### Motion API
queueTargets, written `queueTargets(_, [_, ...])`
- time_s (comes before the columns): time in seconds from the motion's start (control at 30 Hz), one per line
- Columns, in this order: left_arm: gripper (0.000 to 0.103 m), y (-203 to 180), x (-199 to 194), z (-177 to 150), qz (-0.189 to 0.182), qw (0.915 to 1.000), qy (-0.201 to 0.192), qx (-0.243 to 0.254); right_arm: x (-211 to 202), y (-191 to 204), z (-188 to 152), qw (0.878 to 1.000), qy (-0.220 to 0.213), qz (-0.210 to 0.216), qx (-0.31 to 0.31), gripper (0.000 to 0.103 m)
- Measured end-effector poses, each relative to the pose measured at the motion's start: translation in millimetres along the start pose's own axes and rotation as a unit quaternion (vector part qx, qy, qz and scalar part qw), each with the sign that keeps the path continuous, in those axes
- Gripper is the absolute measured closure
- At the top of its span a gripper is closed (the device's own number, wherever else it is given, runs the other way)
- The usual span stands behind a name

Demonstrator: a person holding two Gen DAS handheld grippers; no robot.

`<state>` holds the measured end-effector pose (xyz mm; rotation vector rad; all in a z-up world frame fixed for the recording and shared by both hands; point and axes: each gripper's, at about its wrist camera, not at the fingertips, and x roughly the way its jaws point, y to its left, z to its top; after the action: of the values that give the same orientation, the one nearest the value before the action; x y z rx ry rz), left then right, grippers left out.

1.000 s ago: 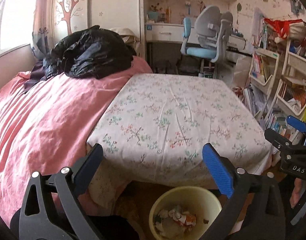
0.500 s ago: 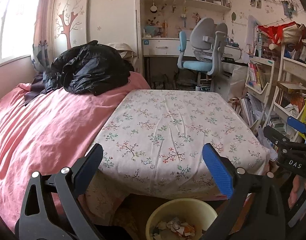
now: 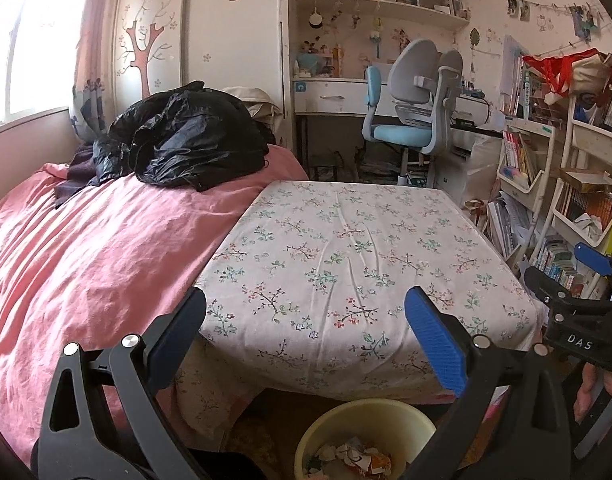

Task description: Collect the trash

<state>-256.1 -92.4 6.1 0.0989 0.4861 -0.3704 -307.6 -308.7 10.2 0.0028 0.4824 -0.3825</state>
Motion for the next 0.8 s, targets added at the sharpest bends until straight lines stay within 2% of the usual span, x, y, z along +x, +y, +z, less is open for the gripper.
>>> queueTargets(0.8, [0.007,-2.0,-1.6,-2.0,0.014,0.9999,-0.004,0.006,3.0,-1.5,-1.4,1.0,0.009,-0.002,-0.006,0.007])
